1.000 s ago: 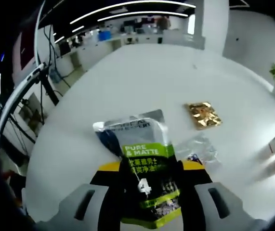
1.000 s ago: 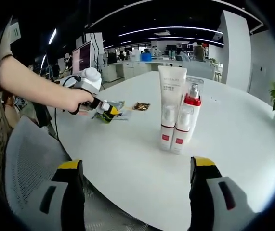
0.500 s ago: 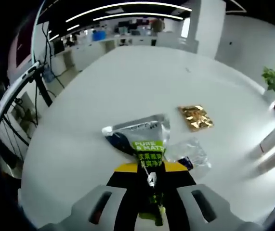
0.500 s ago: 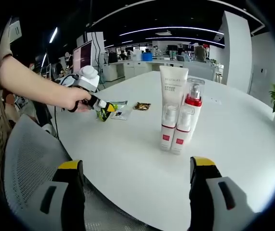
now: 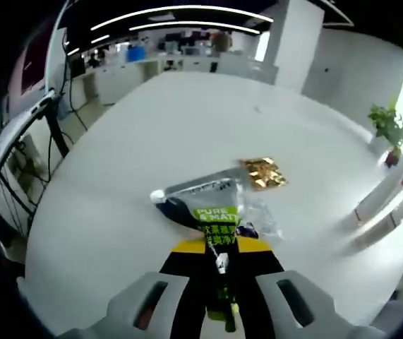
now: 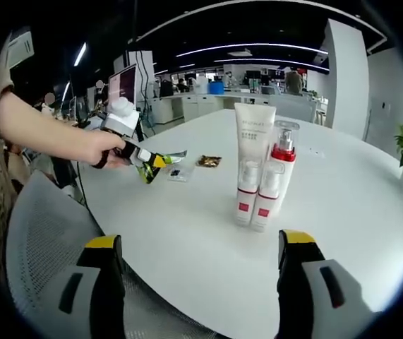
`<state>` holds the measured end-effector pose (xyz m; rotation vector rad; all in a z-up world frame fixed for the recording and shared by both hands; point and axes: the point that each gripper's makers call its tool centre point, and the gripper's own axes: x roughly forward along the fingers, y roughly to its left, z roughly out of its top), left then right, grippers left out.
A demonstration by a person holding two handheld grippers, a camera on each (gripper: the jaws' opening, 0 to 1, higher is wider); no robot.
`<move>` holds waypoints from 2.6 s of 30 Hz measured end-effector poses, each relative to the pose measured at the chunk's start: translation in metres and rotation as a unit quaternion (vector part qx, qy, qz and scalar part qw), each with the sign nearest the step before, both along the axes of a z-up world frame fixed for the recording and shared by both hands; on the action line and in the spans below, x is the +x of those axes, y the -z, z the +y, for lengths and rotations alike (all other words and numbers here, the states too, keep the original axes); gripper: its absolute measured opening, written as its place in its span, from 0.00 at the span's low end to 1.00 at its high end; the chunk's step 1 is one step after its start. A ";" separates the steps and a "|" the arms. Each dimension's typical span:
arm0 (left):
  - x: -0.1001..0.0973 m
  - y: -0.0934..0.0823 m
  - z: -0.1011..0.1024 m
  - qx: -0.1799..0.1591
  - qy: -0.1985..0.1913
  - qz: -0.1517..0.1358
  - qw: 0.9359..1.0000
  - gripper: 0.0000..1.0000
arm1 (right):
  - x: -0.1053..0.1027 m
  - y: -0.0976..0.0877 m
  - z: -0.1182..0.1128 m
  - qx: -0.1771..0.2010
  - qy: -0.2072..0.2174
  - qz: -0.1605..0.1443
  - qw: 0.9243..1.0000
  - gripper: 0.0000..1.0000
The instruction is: Arrange the skincare products in the storage area until every visible bottle or jar stands upright without overlapping.
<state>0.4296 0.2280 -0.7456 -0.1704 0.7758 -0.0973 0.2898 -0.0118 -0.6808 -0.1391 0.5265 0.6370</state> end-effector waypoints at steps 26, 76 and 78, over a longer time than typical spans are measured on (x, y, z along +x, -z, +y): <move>-0.068 -0.074 -0.097 -0.094 0.163 -0.085 0.978 0.09 | -0.002 -0.016 0.009 0.077 -0.004 -0.008 0.997 0.87; -0.145 -0.143 -0.182 -0.201 0.324 -0.196 0.904 0.21 | 0.015 -0.107 0.038 0.447 0.028 0.078 0.891 0.07; -0.148 -0.143 -0.183 -0.200 0.324 -0.194 0.904 0.25 | 0.010 -0.108 0.037 0.448 0.019 0.077 0.890 0.06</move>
